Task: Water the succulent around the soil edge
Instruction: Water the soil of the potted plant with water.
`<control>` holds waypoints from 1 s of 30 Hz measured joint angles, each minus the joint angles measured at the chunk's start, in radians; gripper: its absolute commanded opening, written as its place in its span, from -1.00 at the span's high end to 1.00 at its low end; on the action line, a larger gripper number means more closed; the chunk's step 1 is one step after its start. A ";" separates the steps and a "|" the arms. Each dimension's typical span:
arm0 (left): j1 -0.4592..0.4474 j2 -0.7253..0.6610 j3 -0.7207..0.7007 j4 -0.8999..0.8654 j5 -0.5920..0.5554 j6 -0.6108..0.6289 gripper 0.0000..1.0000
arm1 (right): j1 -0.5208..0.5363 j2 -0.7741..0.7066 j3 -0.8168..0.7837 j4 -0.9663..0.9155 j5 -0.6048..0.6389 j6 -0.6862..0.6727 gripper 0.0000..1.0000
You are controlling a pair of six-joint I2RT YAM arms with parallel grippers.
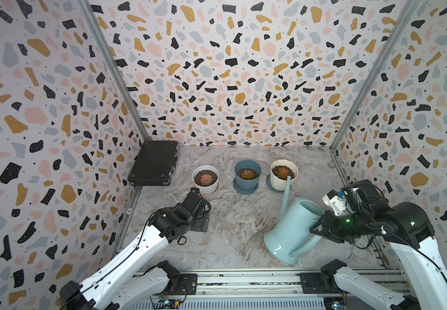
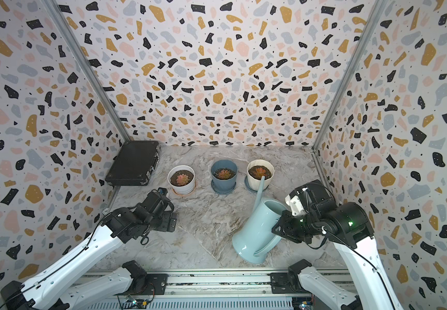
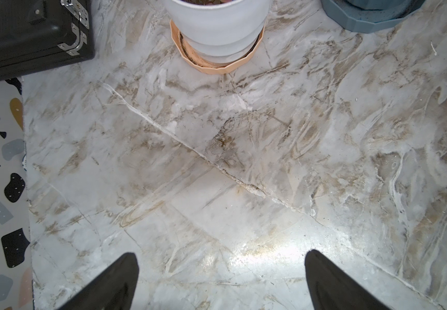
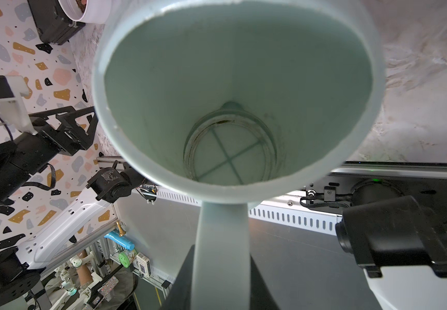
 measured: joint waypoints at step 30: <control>-0.007 0.005 0.000 0.000 0.010 0.000 -0.99 | -0.153 0.089 -0.009 0.000 -0.051 -0.120 1.00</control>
